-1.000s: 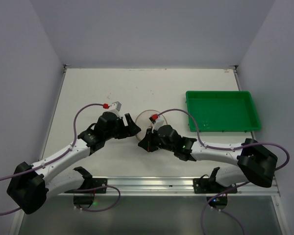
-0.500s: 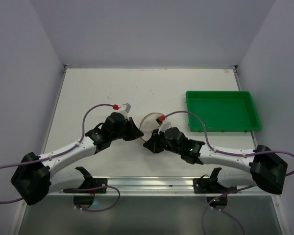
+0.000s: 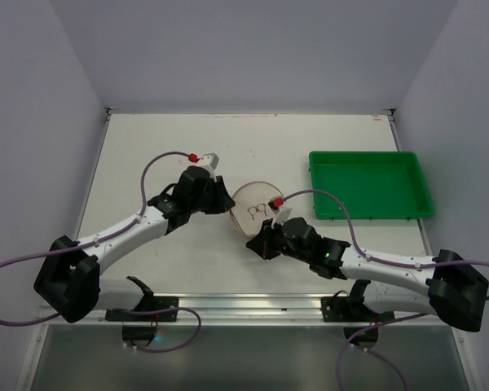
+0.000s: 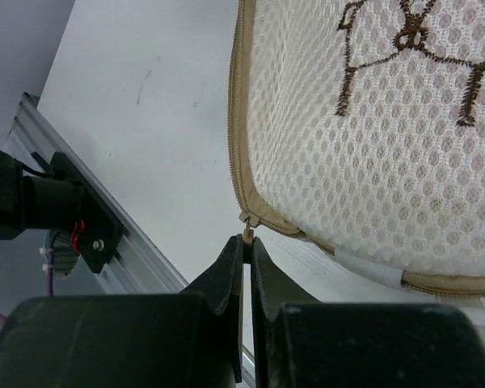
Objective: Unzip the laundry bag and remove the bra
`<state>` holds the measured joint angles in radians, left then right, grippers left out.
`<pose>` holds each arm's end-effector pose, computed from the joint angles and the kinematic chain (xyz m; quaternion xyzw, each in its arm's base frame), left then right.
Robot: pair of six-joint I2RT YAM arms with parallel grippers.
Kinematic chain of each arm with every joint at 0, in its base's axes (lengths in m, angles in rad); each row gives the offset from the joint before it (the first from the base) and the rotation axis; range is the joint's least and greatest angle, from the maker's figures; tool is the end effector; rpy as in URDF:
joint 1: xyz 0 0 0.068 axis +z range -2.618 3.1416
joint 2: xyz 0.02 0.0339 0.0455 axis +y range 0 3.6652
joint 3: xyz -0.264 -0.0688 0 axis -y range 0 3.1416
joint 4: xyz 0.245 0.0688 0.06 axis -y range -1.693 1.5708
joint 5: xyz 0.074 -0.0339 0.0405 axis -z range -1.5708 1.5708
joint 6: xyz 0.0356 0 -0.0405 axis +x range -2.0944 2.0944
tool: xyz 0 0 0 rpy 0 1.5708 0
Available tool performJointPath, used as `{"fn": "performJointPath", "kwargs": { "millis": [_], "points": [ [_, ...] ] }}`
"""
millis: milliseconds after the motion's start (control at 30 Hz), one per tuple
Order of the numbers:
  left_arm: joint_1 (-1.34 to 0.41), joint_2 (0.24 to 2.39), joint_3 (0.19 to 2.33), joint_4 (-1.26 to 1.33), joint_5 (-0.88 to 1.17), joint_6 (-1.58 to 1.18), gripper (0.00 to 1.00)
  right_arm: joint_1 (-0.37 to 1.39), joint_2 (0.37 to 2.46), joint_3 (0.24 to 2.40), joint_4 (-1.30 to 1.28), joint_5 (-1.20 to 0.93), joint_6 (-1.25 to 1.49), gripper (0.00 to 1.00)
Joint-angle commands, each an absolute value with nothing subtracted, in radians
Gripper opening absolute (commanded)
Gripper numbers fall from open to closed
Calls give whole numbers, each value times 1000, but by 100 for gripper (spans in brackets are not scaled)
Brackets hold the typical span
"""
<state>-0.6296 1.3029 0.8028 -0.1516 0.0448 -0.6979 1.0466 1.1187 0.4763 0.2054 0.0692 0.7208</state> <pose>0.2262 -0.1667 0.2368 -0.0207 0.8958 -0.2890 0.3369 0.1203 0.2031 0.2059 -0.1184 0.8349 0.3964 0.3630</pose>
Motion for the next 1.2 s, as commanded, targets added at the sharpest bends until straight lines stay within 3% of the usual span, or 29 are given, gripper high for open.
{"fn": "performJointPath", "kwargs": {
  "millis": [0,67,100,133,367,567,667,767,800,933,1167],
  "points": [
    [-568,1305,861,-130,-46,-643,46,1058,1127,497,218,48,744,0],
    [-568,1293,850,-144,-37,-670,70,1057,1147,511,241,48,759,0],
    [-568,1269,841,-146,-29,-684,86,1057,1157,517,247,49,761,0],
    [-569,1255,827,-152,-22,-719,91,1057,1178,532,261,51,765,0],
    [-641,1071,628,-106,-28,-891,95,1057,1296,635,302,29,769,0],
    [-709,1029,566,-65,-5,-953,84,1057,1347,684,313,17,767,0],
    [-744,1057,558,-25,21,-965,73,1057,1350,687,305,18,765,0],
    [-758,1107,577,-18,25,-956,55,1057,1333,673,295,26,765,0],
    [-759,1112,580,-18,23,-951,39,1058,1324,666,291,29,765,0],
    [-759,1118,598,-18,-23,-924,0,1058,1244,600,262,49,770,0],
    [-758,1152,678,-72,-86,-859,0,1058,1088,486,186,120,768,0]
  ]
}}
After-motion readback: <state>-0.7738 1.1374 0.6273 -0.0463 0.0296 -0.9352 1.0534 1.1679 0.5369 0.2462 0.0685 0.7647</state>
